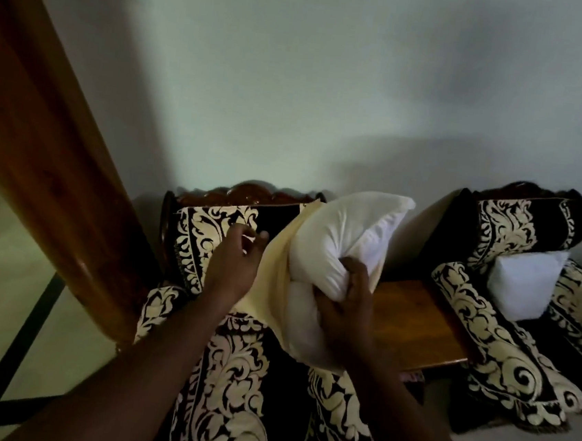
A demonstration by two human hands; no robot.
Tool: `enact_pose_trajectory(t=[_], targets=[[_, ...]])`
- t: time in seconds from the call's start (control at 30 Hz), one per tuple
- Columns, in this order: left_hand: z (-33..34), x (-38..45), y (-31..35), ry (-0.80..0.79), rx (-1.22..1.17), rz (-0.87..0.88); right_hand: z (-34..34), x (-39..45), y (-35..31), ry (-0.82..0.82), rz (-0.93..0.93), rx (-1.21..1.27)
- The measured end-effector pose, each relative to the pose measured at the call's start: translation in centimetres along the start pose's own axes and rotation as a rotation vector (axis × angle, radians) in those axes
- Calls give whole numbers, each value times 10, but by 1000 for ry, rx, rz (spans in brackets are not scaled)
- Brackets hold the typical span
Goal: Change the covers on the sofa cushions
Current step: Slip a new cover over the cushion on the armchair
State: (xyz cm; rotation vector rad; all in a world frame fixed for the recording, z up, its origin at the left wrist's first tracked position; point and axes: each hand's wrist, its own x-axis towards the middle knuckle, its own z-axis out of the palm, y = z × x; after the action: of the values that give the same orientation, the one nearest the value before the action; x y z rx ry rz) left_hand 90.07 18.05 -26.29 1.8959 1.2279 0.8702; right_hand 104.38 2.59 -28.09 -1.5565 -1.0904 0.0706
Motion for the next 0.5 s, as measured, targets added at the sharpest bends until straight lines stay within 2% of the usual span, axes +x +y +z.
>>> enact_pose_trajectory(t=[0.07,0.1,0.2,0.3,0.37,0.5], targets=[[8,26,-7,-182,-21,-156,-7,-3,0,-5,-17,43],[13,31,-8,-218,5,-181,-13,-5,2,-17,-19,41],[25,25,-7,-181,-56,-220,-29,-7,9,-63,-46,24],[36,13,-3,-216,64,-107,-39,-7,19,-116,-47,-31],[43,8,2,-187,60,-8,-44,-8,26,-131,-17,-66],[59,10,15,-193,74,-13,-54,-13,38,-157,36,-86]])
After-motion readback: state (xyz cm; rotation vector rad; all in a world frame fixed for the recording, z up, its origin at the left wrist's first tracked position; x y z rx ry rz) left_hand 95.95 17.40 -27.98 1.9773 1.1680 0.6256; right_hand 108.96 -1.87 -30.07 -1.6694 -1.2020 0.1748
